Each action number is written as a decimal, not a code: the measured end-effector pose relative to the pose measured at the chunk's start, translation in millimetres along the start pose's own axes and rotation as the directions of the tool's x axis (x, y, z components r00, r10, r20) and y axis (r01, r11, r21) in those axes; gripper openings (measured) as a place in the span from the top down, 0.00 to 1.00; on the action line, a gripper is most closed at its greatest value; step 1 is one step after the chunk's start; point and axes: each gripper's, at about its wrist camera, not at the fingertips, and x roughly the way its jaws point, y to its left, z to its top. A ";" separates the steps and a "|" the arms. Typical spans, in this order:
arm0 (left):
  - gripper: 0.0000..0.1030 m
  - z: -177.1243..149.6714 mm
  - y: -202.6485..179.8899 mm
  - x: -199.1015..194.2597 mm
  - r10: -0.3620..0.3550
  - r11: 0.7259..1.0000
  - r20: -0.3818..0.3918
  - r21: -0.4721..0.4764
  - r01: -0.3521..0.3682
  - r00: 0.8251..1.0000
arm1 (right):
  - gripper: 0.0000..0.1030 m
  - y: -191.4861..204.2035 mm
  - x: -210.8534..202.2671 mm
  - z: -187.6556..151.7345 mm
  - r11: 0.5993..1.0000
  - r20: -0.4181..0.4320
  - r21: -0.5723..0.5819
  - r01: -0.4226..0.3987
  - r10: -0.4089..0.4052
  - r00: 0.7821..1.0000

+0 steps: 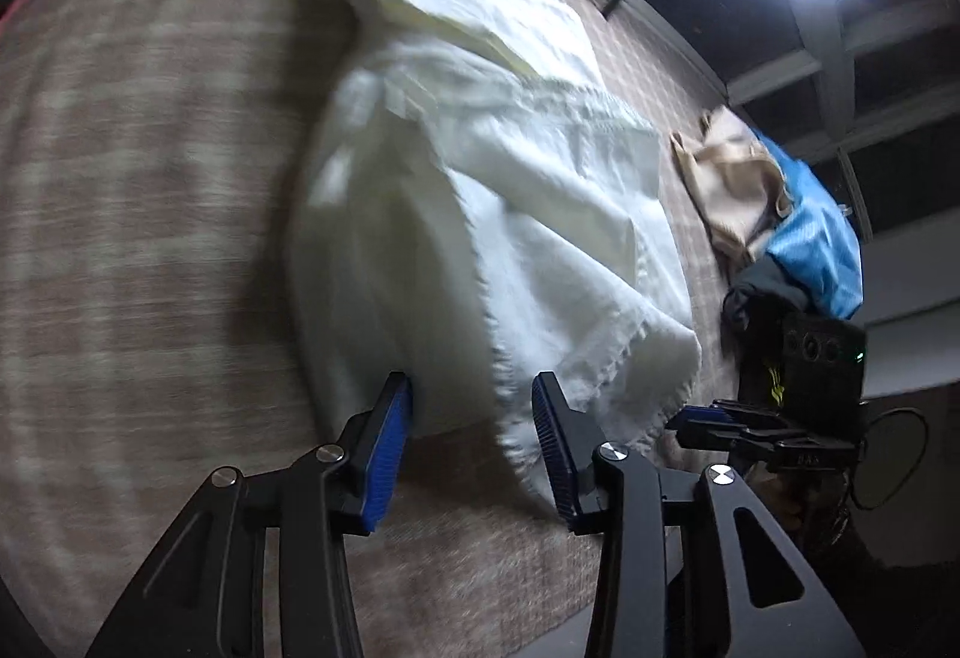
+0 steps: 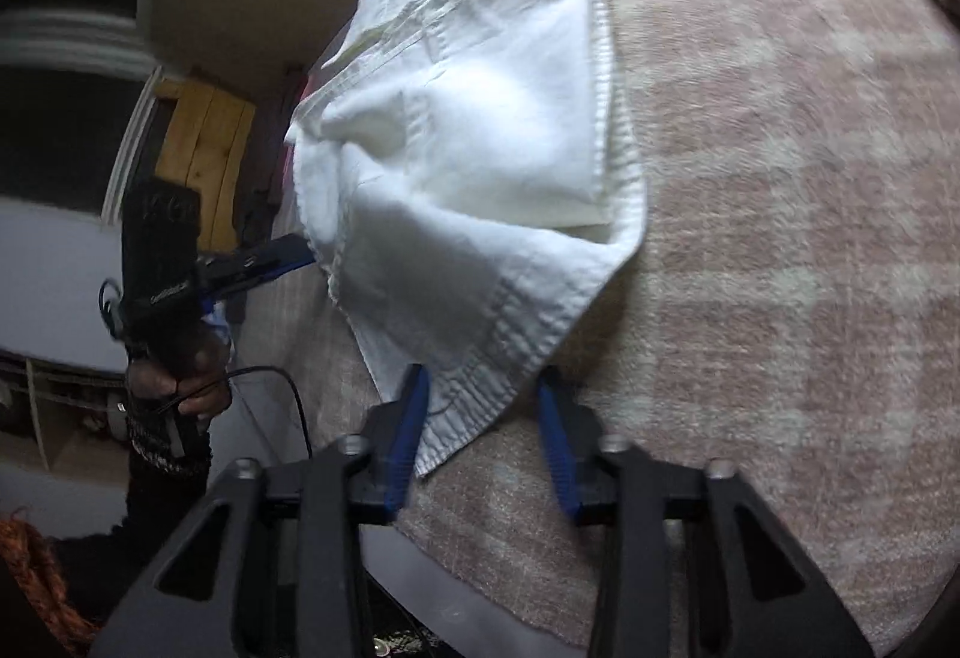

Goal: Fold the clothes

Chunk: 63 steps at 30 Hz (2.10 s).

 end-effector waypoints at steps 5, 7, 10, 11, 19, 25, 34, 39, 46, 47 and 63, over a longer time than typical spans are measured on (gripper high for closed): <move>0.85 4.0 -17.6 -5.8 -0.037 0.999 0.029 0.033 0.036 0.999 | 0.96 11.9 -15.9 11.7 0.998 0.046 -0.055 -0.040 0.043 0.998; 0.88 11.6 -24.0 -16.2 -0.056 0.998 0.055 0.038 0.054 0.997 | 0.97 9.9 -27.7 28.7 0.995 0.076 -0.022 -0.101 0.103 0.992; 0.88 32.0 -37.0 -26.3 -0.036 0.998 0.081 0.060 0.031 0.996 | 0.97 0.5 -48.8 56.6 0.978 0.127 0.040 -0.203 0.197 0.972; 0.88 40.1 -37.6 -28.8 -0.031 0.998 0.095 0.052 0.026 0.995 | 0.97 -6.5 -54.2 68.6 0.967 0.143 0.084 -0.241 0.227 0.963; 0.60 59.5 -29.5 -47.4 0.091 0.994 0.141 0.041 -0.098 0.986 | 0.87 -10.0 -63.8 137.7 0.998 0.203 0.028 0.057 -0.061 0.977; 0.60 30.3 -18.5 -25.0 0.135 0.988 0.051 0.069 -0.138 0.990 | 0.78 12.6 -69.6 99.4 0.956 0.140 -0.204 0.210 -0.184 0.973; 0.61 69.6 -31.2 10.4 0.073 0.995 0.059 0.059 -0.076 0.996 | 0.78 39.5 13.4 74.9 0.894 -0.137 -0.449 -0.002 -0.067 0.988; 0.60 87.3 -19.6 -23.9 0.188 0.981 0.203 0.004 -0.193 0.961 | 0.78 27.3 -16.0 143.4 0.912 0.158 -0.352 0.210 -0.164 0.974; 0.48 53.0 3.0 -44.9 0.287 0.957 0.217 -0.026 -0.288 0.933 | 0.53 4.5 -47.8 141.4 0.894 0.249 -0.326 0.307 -0.232 0.940; 0.48 47.6 5.3 -40.6 0.284 0.959 0.204 -0.036 -0.283 0.937 | 0.53 -0.9 -41.1 138.9 0.900 0.217 -0.322 0.292 -0.230 0.949; 0.55 16.8 -0.6 -31.0 0.237 0.971 0.244 -0.100 -0.219 0.940 | 0.55 1.2 5.2 121.2 0.883 0.141 -0.339 0.324 -0.293 0.946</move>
